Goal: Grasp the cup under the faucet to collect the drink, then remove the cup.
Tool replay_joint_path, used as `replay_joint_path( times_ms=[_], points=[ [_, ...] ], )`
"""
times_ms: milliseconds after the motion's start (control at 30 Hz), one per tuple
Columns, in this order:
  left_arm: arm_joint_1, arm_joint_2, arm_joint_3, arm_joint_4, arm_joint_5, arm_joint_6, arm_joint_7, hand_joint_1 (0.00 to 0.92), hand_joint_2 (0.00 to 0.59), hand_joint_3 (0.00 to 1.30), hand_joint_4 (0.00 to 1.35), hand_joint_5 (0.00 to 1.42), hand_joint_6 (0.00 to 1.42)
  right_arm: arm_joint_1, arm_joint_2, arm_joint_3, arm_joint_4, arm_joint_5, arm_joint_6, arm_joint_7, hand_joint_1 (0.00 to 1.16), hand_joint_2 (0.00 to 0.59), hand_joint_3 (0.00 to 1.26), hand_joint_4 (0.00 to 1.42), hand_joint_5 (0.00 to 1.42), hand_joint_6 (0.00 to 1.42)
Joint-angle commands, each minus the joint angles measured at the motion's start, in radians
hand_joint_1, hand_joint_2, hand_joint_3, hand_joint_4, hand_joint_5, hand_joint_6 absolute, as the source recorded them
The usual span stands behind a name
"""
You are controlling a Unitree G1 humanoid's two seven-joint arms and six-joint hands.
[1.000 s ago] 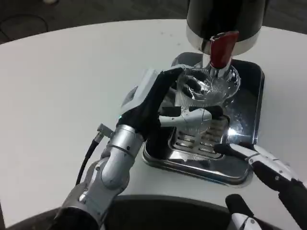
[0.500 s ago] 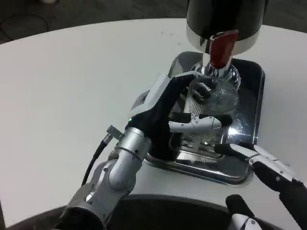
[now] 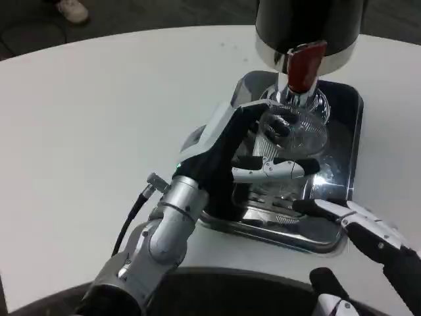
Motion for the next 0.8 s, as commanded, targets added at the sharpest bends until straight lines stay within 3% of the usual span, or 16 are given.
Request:
replay_joint_path(
  times_ms=[33, 233, 333, 467, 800],
  points=[
    [-0.001, 0.008, 0.002, -0.002, 0.001, 0.000, 0.014, 0.513, 0.143, 0.80, 0.84, 1.05, 0.78, 0.009, 0.006, 0.002, -0.002, 0.003, -0.014, -0.003, 0.44, 0.507, 0.21, 0.18, 0.10, 0.06],
    [0.000, 0.009, 0.002, -0.002, -0.002, 0.002, 0.005, 0.489, 0.129, 0.80, 0.74, 1.00, 0.76, 0.004, 0.007, 0.004, -0.003, 0.002, -0.010, -0.004, 0.44, 0.507, 0.21, 0.18, 0.10, 0.06],
    [-0.002, 0.007, 0.004, 0.003, -0.014, -0.001, -0.014, 0.448, 0.130, 0.81, 0.55, 0.94, 0.72, 0.006, 0.009, 0.004, -0.003, 0.003, -0.009, -0.005, 0.44, 0.507, 0.21, 0.18, 0.10, 0.06],
    [-0.002, 0.007, 0.005, -0.001, -0.014, -0.004, -0.014, 0.423, 0.125, 0.80, 0.44, 0.91, 0.70, 0.005, 0.011, 0.002, -0.004, 0.003, -0.010, -0.006, 0.44, 0.507, 0.22, 0.18, 0.10, 0.06],
    [0.004, 0.012, 0.004, -0.008, -0.008, -0.004, -0.006, 0.398, 0.121, 0.81, 0.37, 0.89, 0.70, 0.004, 0.012, 0.001, -0.002, 0.008, -0.009, -0.005, 0.44, 0.514, 0.23, 0.19, 0.11, 0.06]
  ],
)
